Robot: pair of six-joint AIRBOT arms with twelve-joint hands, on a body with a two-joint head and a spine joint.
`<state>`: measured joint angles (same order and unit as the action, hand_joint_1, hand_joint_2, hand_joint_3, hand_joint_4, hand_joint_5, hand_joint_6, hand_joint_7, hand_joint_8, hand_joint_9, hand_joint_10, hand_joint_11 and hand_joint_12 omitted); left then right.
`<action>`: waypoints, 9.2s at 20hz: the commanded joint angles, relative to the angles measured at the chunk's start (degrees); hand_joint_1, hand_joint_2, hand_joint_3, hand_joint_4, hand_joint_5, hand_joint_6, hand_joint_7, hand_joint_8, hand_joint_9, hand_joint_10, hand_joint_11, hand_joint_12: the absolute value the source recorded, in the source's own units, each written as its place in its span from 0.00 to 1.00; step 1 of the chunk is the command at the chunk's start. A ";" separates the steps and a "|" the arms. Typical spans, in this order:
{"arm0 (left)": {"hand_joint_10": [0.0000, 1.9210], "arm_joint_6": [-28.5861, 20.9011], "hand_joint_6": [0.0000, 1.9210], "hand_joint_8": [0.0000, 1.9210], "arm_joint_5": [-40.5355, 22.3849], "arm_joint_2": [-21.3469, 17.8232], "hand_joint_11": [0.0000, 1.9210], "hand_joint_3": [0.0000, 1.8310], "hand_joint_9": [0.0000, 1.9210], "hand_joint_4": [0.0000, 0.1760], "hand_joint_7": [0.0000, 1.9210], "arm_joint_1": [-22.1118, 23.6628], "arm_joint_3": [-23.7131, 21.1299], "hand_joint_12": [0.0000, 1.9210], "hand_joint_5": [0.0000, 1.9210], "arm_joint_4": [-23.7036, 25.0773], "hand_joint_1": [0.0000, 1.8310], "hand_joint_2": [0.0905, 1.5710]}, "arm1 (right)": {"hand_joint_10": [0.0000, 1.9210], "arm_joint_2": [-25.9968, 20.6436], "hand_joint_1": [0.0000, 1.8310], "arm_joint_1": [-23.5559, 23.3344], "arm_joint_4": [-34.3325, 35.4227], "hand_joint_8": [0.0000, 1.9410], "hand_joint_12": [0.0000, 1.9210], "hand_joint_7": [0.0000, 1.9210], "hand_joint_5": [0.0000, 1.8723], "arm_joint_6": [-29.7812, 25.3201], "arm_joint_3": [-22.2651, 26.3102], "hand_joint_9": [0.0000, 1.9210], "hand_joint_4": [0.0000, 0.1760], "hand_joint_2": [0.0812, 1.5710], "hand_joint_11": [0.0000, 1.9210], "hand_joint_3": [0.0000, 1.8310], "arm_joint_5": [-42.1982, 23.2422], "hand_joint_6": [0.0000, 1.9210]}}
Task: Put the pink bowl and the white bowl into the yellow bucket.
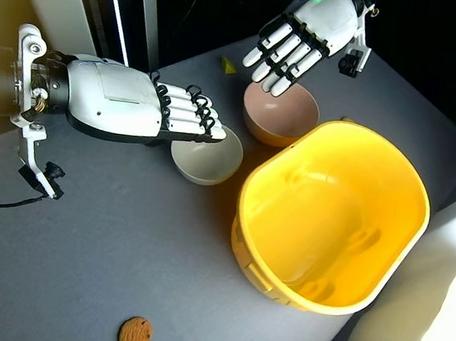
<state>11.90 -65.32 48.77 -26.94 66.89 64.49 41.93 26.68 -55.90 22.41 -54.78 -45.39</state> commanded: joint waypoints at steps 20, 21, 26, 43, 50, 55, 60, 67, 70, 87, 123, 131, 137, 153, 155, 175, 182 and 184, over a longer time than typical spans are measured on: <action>0.00 -9.29 0.00 0.00 -7.59 -0.62 0.00 0.00 0.00 0.00 0.01 6.47 2.81 0.00 0.01 3.65 0.00 0.83 | 0.00 7.29 0.00 1.78 5.22 0.00 0.16 0.08 0.09 3.77 -5.30 0.05 0.00 0.72 0.00 0.00 -2.93 0.00; 0.00 -10.91 0.00 0.00 -7.58 -0.66 0.00 0.00 0.00 0.00 0.01 7.72 2.69 0.00 0.02 5.69 0.00 0.82 | 0.00 7.38 0.00 1.79 5.22 0.00 0.16 0.07 0.08 3.76 -5.38 0.05 0.00 0.72 0.00 0.00 -2.92 0.00; 0.00 -13.20 0.00 0.00 -8.82 -0.96 0.00 0.00 0.00 0.00 0.02 7.92 3.63 0.00 0.02 9.81 0.00 0.83 | 0.00 8.28 0.00 2.47 5.21 0.00 0.17 0.07 0.08 3.45 -5.55 0.05 0.00 0.73 0.00 0.00 -2.70 0.00; 0.00 -13.17 0.00 0.00 -3.65 3.65 0.00 0.00 0.01 0.00 0.03 4.02 7.26 0.00 0.02 12.71 0.00 0.83 | 0.00 12.47 0.00 3.91 4.28 0.00 0.18 0.08 0.08 4.34 -8.77 0.06 0.00 0.72 0.00 0.00 -0.92 0.00; 0.00 -10.89 0.00 0.00 -2.17 6.00 0.00 0.00 0.00 0.00 0.00 0.62 9.89 0.00 0.00 12.49 0.00 0.75 | 0.00 13.84 0.12 4.20 3.74 0.00 0.19 0.07 0.07 4.38 -10.13 0.05 0.00 0.66 0.00 0.00 -0.82 0.00; 0.00 -9.03 0.00 0.00 -1.01 7.33 0.00 0.00 0.00 0.00 0.00 -1.53 11.03 0.00 0.00 12.12 0.09 0.71 | 0.00 15.12 0.31 4.23 3.73 0.00 0.15 0.04 0.05 4.54 -11.31 0.02 0.00 0.58 0.00 0.00 -0.78 0.00; 0.00 -7.99 0.00 0.00 0.48 8.93 0.00 0.00 0.00 0.00 0.00 -2.53 12.24 0.00 0.00 11.54 0.16 0.72 | 0.00 15.43 0.44 4.09 3.72 0.00 0.05 0.01 0.02 4.54 -11.48 0.00 0.00 0.55 0.00 0.00 -0.70 0.00; 0.00 -6.66 0.00 0.00 2.90 11.58 0.00 0.00 0.00 0.00 0.00 -2.57 14.19 0.00 0.00 10.14 0.24 0.72 | 0.00 15.69 0.59 3.55 3.72 0.00 0.00 0.00 0.00 4.55 -11.78 0.00 0.00 0.54 0.00 0.00 -0.70 0.00; 0.00 -6.19 0.00 0.00 3.48 12.17 0.00 0.00 0.00 0.00 0.00 -2.56 14.20 0.00 0.00 10.12 0.36 0.72 | 0.00 15.84 0.63 3.28 3.72 0.00 0.00 0.00 0.00 4.55 -11.88 0.00 0.00 0.54 0.00 0.00 -0.70 0.00; 0.00 -5.98 0.00 0.00 3.26 12.07 0.00 0.01 0.00 0.00 0.00 -2.56 14.34 0.00 0.00 10.11 0.36 0.74 | 0.00 15.87 0.64 2.14 3.71 0.00 0.04 0.00 0.00 4.54 -11.98 0.00 0.00 0.58 0.00 0.00 -0.60 0.00; 0.52 -6.51 0.47 0.41 0.15 9.97 0.50 0.00 0.57 0.00 0.55 -2.06 13.11 0.51 0.50 10.05 0.76 0.66 | 0.42 14.95 0.76 1.42 1.08 0.39 0.51 0.57 0.52 0.65 -11.98 0.61 0.00 0.65 0.52 0.00 -6.72 0.50; 0.49 -10.52 0.49 0.38 -4.27 7.08 0.53 0.00 0.58 0.00 0.56 0.18 11.87 0.44 0.49 9.27 0.76 0.66 | 0.45 13.72 0.76 -4.51 0.09 0.38 0.51 0.57 0.51 -14.17 -14.21 0.59 0.00 0.66 0.51 0.00 -13.04 0.52; 0.41 -15.00 0.47 0.39 -9.30 4.55 0.53 0.00 0.62 0.00 0.58 4.36 12.04 0.48 0.49 9.19 0.75 0.66 | 0.44 12.13 0.76 -9.32 -2.23 0.36 0.51 0.57 0.51 -21.08 -14.20 0.59 0.00 0.65 0.51 0.00 -17.67 0.52; 0.49 -26.02 0.47 0.39 -17.42 1.37 0.50 0.00 0.57 0.00 0.56 10.73 14.61 0.47 0.52 2.56 0.76 0.66 | 0.43 11.27 0.76 -15.95 -4.20 0.31 0.52 0.60 0.54 -14.27 -15.28 0.59 0.00 0.64 0.51 0.00 -19.71 0.48; 0.46 -26.12 0.47 0.39 -18.10 1.17 0.52 0.00 0.59 0.00 0.56 11.50 14.87 0.46 0.51 2.39 0.76 0.65 | 0.47 11.28 0.76 -17.12 -4.19 0.36 0.54 0.57 0.55 -12.73 -15.46 0.57 0.00 0.65 0.50 0.00 -19.42 0.49; 0.50 -29.32 0.50 0.38 -18.43 7.34 0.52 0.00 0.57 0.00 0.56 21.21 26.16 0.47 0.49 -6.62 0.76 0.66 | 0.45 17.95 0.76 -23.31 5.95 0.29 0.53 0.60 0.56 -6.37 -27.84 0.59 0.00 0.64 0.51 0.00 -13.43 0.47; 0.45 -29.10 0.50 0.39 -16.85 12.84 0.55 0.00 0.59 0.00 0.56 23.95 31.97 0.41 0.49 -6.23 0.76 0.66 | 0.47 21.74 0.76 -21.83 11.42 0.36 0.54 0.57 0.55 -7.41 -32.96 0.57 0.00 0.65 0.49 0.00 -12.13 0.48; 0.47 -28.83 0.51 0.37 -16.67 14.20 0.55 0.00 0.59 0.00 0.56 24.03 33.39 0.43 0.48 -5.90 0.76 0.66 | 0.45 22.88 0.76 -20.93 12.49 0.34 0.52 0.58 0.55 -8.42 -34.87 0.58 0.00 0.65 0.50 0.00 -12.00 0.47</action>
<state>-17.02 -79.09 63.90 -3.73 100.14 65.32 65.84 6.28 -48.23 13.82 -89.45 -53.25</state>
